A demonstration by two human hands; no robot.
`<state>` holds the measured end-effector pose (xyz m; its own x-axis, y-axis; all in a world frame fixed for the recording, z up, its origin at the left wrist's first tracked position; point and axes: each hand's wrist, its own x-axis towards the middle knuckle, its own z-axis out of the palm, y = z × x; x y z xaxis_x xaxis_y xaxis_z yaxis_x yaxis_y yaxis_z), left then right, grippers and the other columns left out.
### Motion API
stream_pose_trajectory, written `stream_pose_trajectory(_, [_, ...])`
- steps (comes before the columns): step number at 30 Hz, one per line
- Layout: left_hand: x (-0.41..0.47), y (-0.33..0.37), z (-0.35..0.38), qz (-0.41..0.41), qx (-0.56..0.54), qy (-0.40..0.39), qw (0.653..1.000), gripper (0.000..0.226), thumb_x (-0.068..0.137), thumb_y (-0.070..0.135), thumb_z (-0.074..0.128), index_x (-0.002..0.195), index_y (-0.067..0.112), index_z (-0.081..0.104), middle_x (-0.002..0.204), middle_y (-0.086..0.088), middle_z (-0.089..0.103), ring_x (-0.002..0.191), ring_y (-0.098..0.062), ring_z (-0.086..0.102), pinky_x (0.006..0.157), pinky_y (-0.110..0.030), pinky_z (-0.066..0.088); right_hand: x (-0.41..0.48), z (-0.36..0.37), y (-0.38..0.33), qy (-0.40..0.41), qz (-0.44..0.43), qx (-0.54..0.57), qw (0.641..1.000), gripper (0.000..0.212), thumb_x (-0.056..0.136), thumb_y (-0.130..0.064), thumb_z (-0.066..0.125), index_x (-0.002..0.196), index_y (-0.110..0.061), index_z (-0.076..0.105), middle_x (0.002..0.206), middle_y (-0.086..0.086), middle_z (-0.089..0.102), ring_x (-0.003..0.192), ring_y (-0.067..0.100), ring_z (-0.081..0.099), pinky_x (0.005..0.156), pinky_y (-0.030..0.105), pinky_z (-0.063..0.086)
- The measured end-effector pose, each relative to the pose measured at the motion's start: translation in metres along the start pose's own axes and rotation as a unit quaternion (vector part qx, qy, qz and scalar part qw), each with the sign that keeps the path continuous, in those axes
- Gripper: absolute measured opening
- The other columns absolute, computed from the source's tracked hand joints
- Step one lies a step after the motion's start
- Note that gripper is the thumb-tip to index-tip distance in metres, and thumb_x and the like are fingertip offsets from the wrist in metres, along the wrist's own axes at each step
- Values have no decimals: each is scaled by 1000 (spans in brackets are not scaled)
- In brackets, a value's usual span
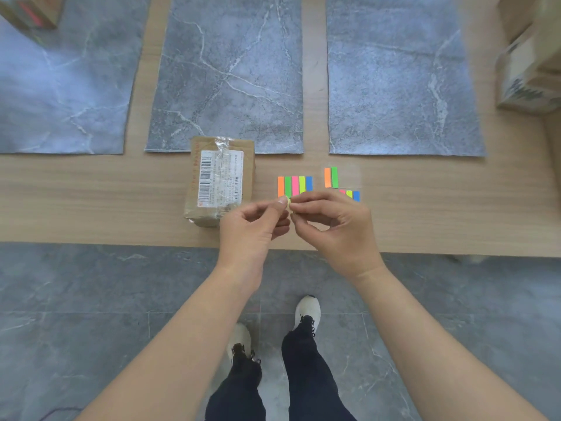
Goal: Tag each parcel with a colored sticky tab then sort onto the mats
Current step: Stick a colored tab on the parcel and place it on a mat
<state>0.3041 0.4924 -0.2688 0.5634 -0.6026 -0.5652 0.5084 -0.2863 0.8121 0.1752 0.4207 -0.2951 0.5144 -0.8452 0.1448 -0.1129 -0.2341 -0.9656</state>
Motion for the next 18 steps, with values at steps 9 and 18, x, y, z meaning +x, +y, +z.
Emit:
stream_pose_trajectory(9, [-13,5,-81,80,92,-67,990,6,90,2,69,92,6,74,86,-10,75,80,-18,70,78,-31,59,-41,51,-22,5,-55,-110,992,34,83,10,75,113,-5,78,107,-1,73,98,10,72,88,28,61])
stream_pose_trajectory(18, [7,-15,-127,205,213,-57,954,12,85,13,77,89,23,77,80,2,76,78,-22,73,81,-49,60,-26,88,-21,-3,-96,-268,958,36,93,-1,61,125,-12,74,137,5,66,125,21,63,107,32,50])
